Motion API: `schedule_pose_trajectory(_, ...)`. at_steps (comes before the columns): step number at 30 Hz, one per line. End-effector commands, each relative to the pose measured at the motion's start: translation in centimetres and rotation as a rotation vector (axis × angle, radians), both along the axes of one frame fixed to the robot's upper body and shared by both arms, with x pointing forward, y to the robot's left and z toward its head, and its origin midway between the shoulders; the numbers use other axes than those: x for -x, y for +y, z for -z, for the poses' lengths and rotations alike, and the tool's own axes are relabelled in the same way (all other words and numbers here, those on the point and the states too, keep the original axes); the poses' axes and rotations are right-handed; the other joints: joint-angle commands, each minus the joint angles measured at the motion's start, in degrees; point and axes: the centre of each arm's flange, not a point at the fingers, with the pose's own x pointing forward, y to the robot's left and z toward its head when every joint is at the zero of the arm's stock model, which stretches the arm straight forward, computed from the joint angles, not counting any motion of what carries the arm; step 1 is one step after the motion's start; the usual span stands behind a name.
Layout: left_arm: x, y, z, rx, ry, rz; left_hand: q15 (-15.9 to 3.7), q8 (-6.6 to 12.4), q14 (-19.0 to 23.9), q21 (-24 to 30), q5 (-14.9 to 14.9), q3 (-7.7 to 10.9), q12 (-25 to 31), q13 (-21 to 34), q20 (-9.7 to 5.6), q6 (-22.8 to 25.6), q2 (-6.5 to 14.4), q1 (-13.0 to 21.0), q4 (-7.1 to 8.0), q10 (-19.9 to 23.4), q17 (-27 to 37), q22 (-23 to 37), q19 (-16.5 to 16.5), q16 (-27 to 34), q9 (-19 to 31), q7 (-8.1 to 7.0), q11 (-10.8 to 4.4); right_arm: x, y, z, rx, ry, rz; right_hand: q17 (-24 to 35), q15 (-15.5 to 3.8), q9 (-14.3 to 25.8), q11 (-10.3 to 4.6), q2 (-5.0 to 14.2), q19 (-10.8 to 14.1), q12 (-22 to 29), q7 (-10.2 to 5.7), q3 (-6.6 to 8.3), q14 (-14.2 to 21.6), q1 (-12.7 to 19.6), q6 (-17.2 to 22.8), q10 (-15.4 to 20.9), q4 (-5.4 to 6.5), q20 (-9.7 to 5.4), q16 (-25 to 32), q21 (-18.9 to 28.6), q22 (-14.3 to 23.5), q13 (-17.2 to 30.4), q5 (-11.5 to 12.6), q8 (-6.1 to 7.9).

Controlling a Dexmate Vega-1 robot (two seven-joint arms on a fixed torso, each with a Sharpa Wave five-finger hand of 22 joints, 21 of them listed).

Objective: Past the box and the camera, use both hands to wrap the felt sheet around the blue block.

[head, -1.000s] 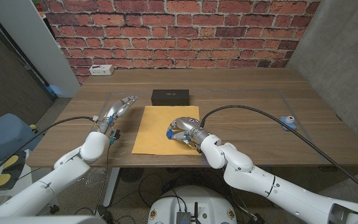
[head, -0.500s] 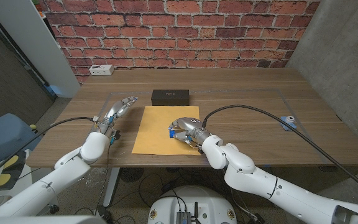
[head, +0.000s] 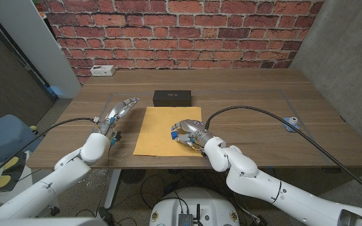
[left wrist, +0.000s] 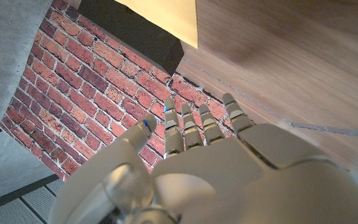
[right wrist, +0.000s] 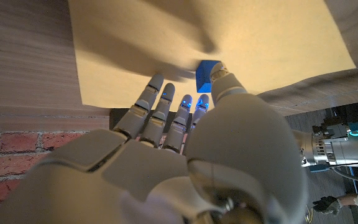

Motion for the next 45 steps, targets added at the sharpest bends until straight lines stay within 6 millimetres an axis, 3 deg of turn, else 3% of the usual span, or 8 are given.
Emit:
schedule_pose_trajectory(1,0.7,-0.6,0.2,-0.018,-0.006,0.002,0.43,-0.08,-0.3,-0.2,-0.2,-0.73,-0.1,0.1,0.08,0.4,-1.5,-0.2,-0.74,0.2,0.1,0.1,-0.1,0.0,0.0,-0.29,-0.61,1.7,-1.4,0.1,-0.028,-0.008,0.044,0.1,-7.39,0.0,0.15,-0.04,-0.1,0.0,0.05,-0.33,-0.5,-0.7,-0.2,-0.1,0.39,0.43,-0.4,0.3,0.1,0.2,0.1,0.35)
schedule_pose_trajectory(12,3.9,-3.2,-0.2,-0.051,-0.063,-0.065,0.18,-0.21,-1.0,-1.1,0.2,-1.97,-0.4,-0.1,0.55,-0.4,-4.2,3.2,-6.92,0.0,0.2,-0.3,-0.2,-0.1,-0.2,-3.90,-2.52,1.8,-4.1,0.5,-0.083,-0.023,0.061,-0.1,-6.83,-0.1,0.25,0.10,-0.5,0.0,0.36,-0.64,-1.8,-1.8,-0.1,-0.8,0.81,0.27,-1.2,0.2,0.0,0.2,0.2,0.62)
schedule_pose_trajectory(15,4.6,-3.7,-0.2,-0.049,-0.051,-0.060,0.31,-0.57,-1.4,-1.3,0.1,-2.55,-0.6,-0.1,0.59,-1.6,-4.8,3.5,-7.86,-0.7,0.2,-0.4,-0.3,-0.2,-0.2,-4.47,-2.84,1.9,-4.9,0.5,-0.091,-0.024,0.060,-0.1,-6.73,-0.1,0.41,0.02,-0.7,0.0,0.43,-0.89,-2.1,-2.3,-0.1,-1.0,1.05,0.35,-1.4,0.1,0.0,0.2,0.1,0.69)
schedule_pose_trajectory(26,7.4,-5.8,-0.3,-0.151,0.037,-0.112,1.89,-1.06,-6.6,-3.6,0.4,-5.18,-1.8,0.0,1.83,-12.3,-7.7,6.7,-12.48,-8.5,0.4,-0.4,-2.6,-0.3,-0.1,-8.21,-2.94,2.7,-7.7,1.1,-0.078,0.006,0.063,-0.5,-5.74,-0.1,1.05,-1.39,-2.4,-0.2,1.14,-2.40,-4.4,-4.6,-0.4,-2.6,1.48,1.16,-2.7,-0.6,-0.1,0.2,0.4,0.68)
schedule_pose_trajectory(33,9.0,-7.2,-0.6,-0.249,0.115,-0.162,3.92,-0.31,-10.9,-5.2,0.5,-5.89,-1.9,0.0,2.51,-16.5,-8.5,11.2,-13.38,-13.9,0.4,-0.4,-4.4,-0.7,0.0,-8.48,-2.04,3.5,-9.1,1.4,-0.063,0.054,0.048,-1.0,-3.56,-0.1,1.42,-1.56,-6.0,-0.9,0.89,-3.21,-9.0,-6.1,-4.5,-7.5,1.62,2.19,-5.3,-2.2,-0.2,0.1,1.0,0.06)
schedule_pose_trajectory(35,9.4,-7.5,-0.6,-0.262,0.131,-0.174,4.14,0.28,-11.7,-5.4,0.6,-6.08,-1.8,0.0,2.53,-15.5,-8.8,11.9,-13.43,-14.4,0.4,-0.4,-4.7,-0.7,0.0,-8.48,-1.93,3.7,-9.5,1.5,-0.056,0.061,0.039,-1.1,-3.25,-0.1,1.58,-1.63,-6.4,-0.9,1.02,-3.32,-9.5,-6.3,-4.6,-7.7,1.62,2.37,-5.6,-2.4,-0.3,0.1,1.0,0.12)
schedule_pose_trajectory(39,10.3,-7.9,-0.4,-0.276,0.154,-0.198,4.97,2.73,-12.8,-5.9,1.0,-6.69,-1.1,0.0,2.79,-9.4,-9.3,15.2,-13.29,-15.2,0.5,-0.4,-5.2,-0.1,0.3,-11.12,-1.72,4.3,-10.1,1.7,-0.044,0.073,0.025,-1.2,-3.15,0.0,1.69,-1.46,-6.6,-0.7,1.14,-3.26,-10.1,-6.1,-3.0,-8.3,1.32,2.36,-5.9,-2.5,-0.3,0.1,1.2,0.93)
schedule_pose_trajectory(45,11.5,-8.2,0.0,-0.289,0.192,-0.218,6.04,3.37,-13.7,-6.2,1.3,-7.06,-0.9,0.0,2.83,-7.3,-9.7,17.9,-13.44,-15.9,0.5,-0.4,-5.5,-0.2,0.4,-12.15,-1.82,4.9,-11.0,2.0,-0.023,0.094,0.021,-1.6,-3.32,0.0,1.10,-1.50,-6.8,-0.5,1.03,-2.90,-10.4,-4.8,-1.8,-8.8,0.24,2.41,-6.4,-2.7,-0.3,0.1,1.4,1.39)
